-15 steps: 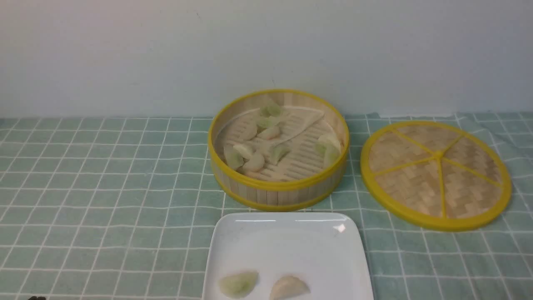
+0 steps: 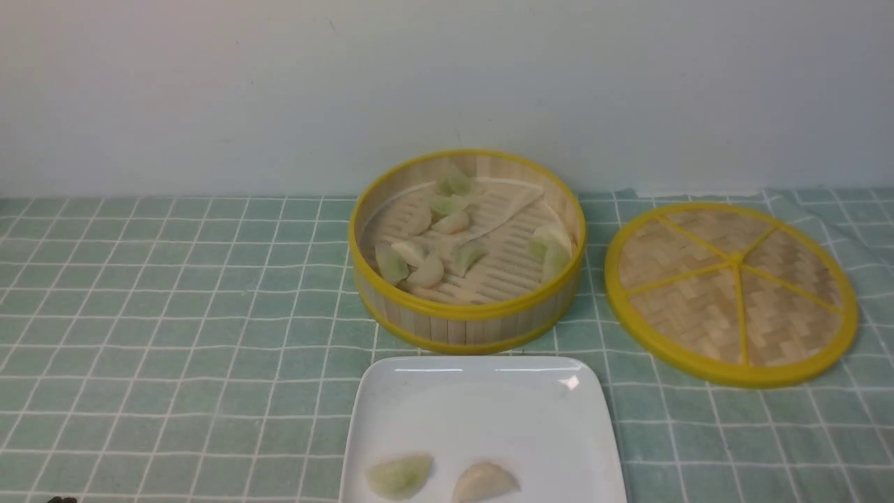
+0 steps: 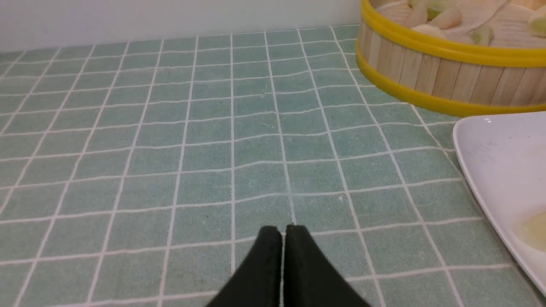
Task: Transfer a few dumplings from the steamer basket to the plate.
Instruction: Use the right arm to grab a dumpling from inside the steamer
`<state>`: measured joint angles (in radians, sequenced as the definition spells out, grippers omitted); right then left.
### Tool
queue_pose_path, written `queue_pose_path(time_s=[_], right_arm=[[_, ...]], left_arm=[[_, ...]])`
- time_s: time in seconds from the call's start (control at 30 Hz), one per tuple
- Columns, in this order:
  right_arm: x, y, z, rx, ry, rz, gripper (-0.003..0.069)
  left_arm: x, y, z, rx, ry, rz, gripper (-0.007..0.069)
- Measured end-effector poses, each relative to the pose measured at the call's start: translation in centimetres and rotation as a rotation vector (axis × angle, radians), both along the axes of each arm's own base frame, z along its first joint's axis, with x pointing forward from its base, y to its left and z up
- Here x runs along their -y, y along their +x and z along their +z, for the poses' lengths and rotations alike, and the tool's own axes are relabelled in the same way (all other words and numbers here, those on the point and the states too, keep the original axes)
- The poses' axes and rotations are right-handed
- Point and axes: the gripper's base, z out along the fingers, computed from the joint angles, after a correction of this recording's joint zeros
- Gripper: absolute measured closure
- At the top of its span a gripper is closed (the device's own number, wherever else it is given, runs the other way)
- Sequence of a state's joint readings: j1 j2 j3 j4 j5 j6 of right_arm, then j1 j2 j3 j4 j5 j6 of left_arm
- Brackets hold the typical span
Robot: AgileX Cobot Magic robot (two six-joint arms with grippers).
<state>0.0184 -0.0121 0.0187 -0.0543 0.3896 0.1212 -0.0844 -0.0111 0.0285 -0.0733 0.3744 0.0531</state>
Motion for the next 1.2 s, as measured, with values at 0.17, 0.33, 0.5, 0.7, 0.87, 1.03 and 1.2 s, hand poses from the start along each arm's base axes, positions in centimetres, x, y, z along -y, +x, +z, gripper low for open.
queue_pose_path(time_s=[0.17, 0.33, 0.5, 0.7, 0.87, 1.03, 1.2], right_arm=[[0.0, 0.0, 0.1, 0.010, 0.011, 0.001, 0.0673], [-0.3, 0.2, 1.8, 0.211, 0.351, -0.004, 0.0673], [0.2, 0.1, 3.4, 0.392, 0.670, -0.030, 0.0673], [0.6, -0.1, 4.2, 0.484, 0.753, -0.041, 0.0673], [-0.3, -0.9, 8.6, 0.411, 0.690, 0.059, 0.0673], [-1.6, 0.5, 14.9, 0.089, 0.458, 0.115, 0.0673], [-2.5, 5.0, 18.4, -0.254, 0.228, 0.185, 0.0673]], left_arm=[[0.0, 0.0, 0.0, 0.000, 0.000, 0.000, 0.0631], [0.0, 0.0, 0.0, 0.000, 0.000, 0.000, 0.0631], [0.0, 0.0, 0.0, 0.000, 0.000, 0.000, 0.0631], [0.0, 0.0, 0.0, 0.000, 0.000, 0.000, 0.0631], [0.0, 0.0, 0.0, 0.000, 0.001, 0.000, 0.0631], [0.0, 0.0, 0.0, -0.001, 0.002, 0.000, 0.0631], [0.0, 0.0, 0.0, -0.002, 0.002, 0.000, 0.0631]])
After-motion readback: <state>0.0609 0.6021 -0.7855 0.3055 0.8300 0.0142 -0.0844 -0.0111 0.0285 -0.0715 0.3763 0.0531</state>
